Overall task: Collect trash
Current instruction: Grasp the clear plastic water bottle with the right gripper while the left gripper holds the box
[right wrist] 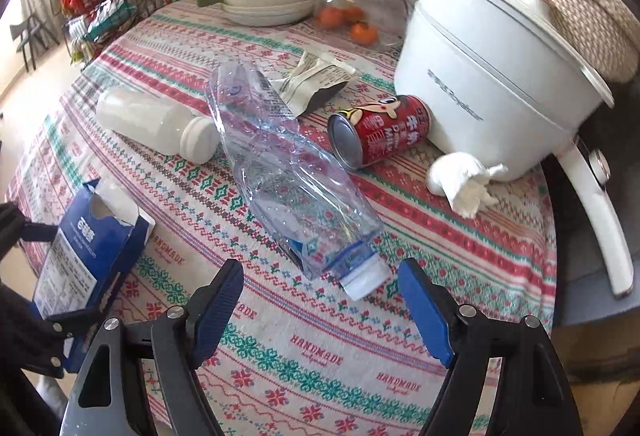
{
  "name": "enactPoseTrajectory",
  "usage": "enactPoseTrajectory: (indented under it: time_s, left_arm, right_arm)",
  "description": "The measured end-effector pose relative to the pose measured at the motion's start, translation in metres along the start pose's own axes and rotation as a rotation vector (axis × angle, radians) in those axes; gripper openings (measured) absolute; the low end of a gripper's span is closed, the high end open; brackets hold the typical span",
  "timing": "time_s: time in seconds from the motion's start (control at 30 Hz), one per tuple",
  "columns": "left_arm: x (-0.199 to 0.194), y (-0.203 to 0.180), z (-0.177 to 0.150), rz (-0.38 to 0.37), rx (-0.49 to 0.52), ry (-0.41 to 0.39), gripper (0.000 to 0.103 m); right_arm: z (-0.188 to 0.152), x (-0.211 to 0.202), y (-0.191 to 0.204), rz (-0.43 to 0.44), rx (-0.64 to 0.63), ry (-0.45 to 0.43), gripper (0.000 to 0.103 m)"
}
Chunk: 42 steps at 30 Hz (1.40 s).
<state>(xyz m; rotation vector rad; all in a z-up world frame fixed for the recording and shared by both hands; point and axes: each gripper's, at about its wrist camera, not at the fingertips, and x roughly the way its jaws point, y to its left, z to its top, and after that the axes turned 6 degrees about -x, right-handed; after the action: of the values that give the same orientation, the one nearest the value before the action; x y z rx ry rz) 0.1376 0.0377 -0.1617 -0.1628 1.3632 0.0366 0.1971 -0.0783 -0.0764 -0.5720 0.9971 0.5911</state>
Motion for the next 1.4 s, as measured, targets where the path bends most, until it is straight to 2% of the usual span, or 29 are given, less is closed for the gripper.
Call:
enactPoseTrajectory:
  time_s: [0.13, 0.23, 0.43, 0.67, 0.9, 1.17, 1.4]
  left_arm:
    - [-0.012, 0.027, 0.01, -0.026, -0.033, -0.04, 0.094]
    - [-0.021, 0.042, 0.014, -0.044, -0.054, -0.068, 0.094]
    - [-0.031, 0.046, 0.017, -0.078, -0.067, -0.074, 0.094]
    - [-0.045, 0.046, 0.013, -0.097, -0.057, -0.098, 0.094]
    - [-0.063, 0.057, 0.006, -0.135, -0.055, -0.137, 0.094]
    - [-0.077, 0.052, -0.012, -0.167, -0.02, -0.166, 0.094]
    - [-0.086, 0.042, -0.025, -0.194, 0.008, -0.184, 0.094]
  right_arm:
    - [0.021, 0.023, 0.005, 0.005, -0.096, 0.067, 0.081]
    - [0.031, 0.044, 0.006, -0.017, -0.13, 0.115, 0.086]
    - [0.044, 0.074, 0.0, -0.003, -0.116, 0.178, 0.085]
    - [0.04, 0.071, 0.014, -0.016, -0.083, 0.157, 0.077]
    - [0.004, 0.023, 0.018, 0.068, 0.108, 0.119, 0.073]
    - [-0.066, -0.031, 0.007, 0.218, 0.468, 0.091, 0.068]
    - [-0.116, -0.058, 0.004, 0.268, 0.651, 0.047, 0.067]
